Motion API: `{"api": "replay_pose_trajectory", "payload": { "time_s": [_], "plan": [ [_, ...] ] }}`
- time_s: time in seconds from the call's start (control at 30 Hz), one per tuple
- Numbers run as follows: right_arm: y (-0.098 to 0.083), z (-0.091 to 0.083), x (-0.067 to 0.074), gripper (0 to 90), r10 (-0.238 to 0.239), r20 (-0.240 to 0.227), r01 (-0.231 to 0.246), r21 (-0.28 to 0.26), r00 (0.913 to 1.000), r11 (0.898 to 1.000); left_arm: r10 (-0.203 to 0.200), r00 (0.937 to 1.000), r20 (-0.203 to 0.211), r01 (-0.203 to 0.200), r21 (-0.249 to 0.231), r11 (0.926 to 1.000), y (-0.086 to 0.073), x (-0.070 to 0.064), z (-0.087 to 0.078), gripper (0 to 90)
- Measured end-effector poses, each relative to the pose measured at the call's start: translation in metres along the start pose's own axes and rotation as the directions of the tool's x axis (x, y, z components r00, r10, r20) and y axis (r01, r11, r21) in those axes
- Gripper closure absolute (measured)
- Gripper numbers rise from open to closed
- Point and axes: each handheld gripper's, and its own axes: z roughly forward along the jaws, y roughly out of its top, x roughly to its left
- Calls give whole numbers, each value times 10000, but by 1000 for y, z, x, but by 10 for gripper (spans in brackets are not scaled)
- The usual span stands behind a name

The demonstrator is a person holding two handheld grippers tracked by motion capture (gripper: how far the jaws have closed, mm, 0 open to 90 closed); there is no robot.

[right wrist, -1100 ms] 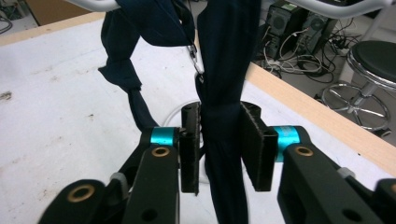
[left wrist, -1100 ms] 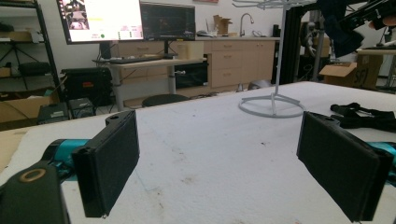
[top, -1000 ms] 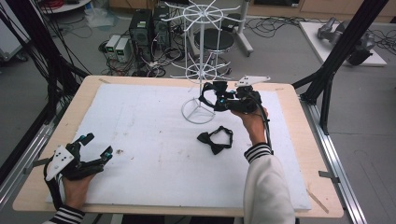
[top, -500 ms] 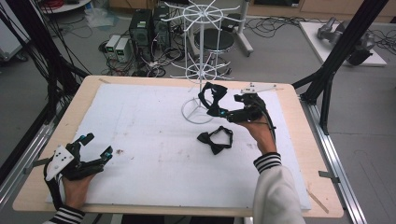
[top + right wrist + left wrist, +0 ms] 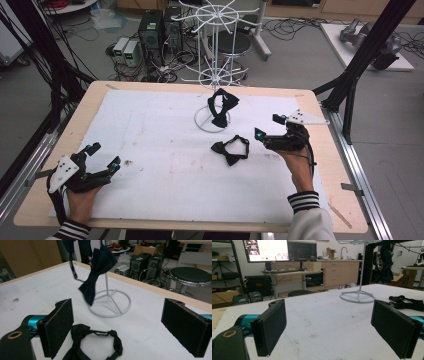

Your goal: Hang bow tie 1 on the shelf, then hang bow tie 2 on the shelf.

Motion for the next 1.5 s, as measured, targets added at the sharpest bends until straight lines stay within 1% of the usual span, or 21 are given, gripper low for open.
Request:
{"api": "replay_pose_trajectory", "payload": {
  "time_s": [0.07,0.13,0.2,0.27,0.53,0.63,0.77,0.9,1.0,1.07,1.13,1.17,1.37,1.4,1.5],
  "plan": [
    [-6,-6,2,102,-63,42,64,-246,10000,9997,6,10000,7,-6,4,10000,0,0,0,135],
    [-10,-10,4,102,16,28,-15,-304,10000,9995,22,10000,6,-22,3,10000,0,0,0,135],
    [-13,-13,5,102,-45,16,46,-353,10000,9994,16,10000,4,-16,-2,10000,0,0,0,135],
    [-17,-16,6,102,1,39,1,-359,10000,9994,-1,10000,-4,1,-20,10000,0,0,0,135],
    [-26,-24,11,103,-157,113,164,-669,9998,9976,24,10000,-1,-24,17,10000,0,0,0,135],
    [-30,-26,12,103,-194,253,215,-862,9995,9960,25,10000,1,-25,16,10000,0,0,0,135],
    [-35,-29,13,102,-29,485,86,-1182,9988,9929,26,10000,1,-26,15,10000,0,0,0,135],
    [-40,-31,14,103,31,607,49,-1316,9981,9913,44,10000,8,-44,22,10000,0,0,0,135],
    [-43,-32,13,102,162,643,-79,-1281,9978,9917,55,10000,20,-55,9,10000,0,0,0,135],
    [-43,-32,14,102,225,739,-136,-1193,9970,9928,64,10000,12,-64,7,10000,0,0,0,135],
    [-43,-34,14,102,306,858,-198,-1238,9958,9921,59,10000,16,-59,12,10000,0,0,0,135],
    [-43,-35,15,102,336,768,-238,-1253,9965,9918,45,10000,17,-45,7,10000,0,0,0,135],
    [-44,-35,13,102,319,915,-207,-1206,9953,9925,22,10000,28,-23,37,10000,0,0,0,135],
    [-44,-35,13,102,370,863,-268,-1162,9956,9929,31,10000,28,-31,39,10000,0,0,0,135],
    [-43,-33,13,102,260,800,-178,-1019,9965,9946,34,10000,29,-34,37,10000,0,0,0,135]
  ]
}}
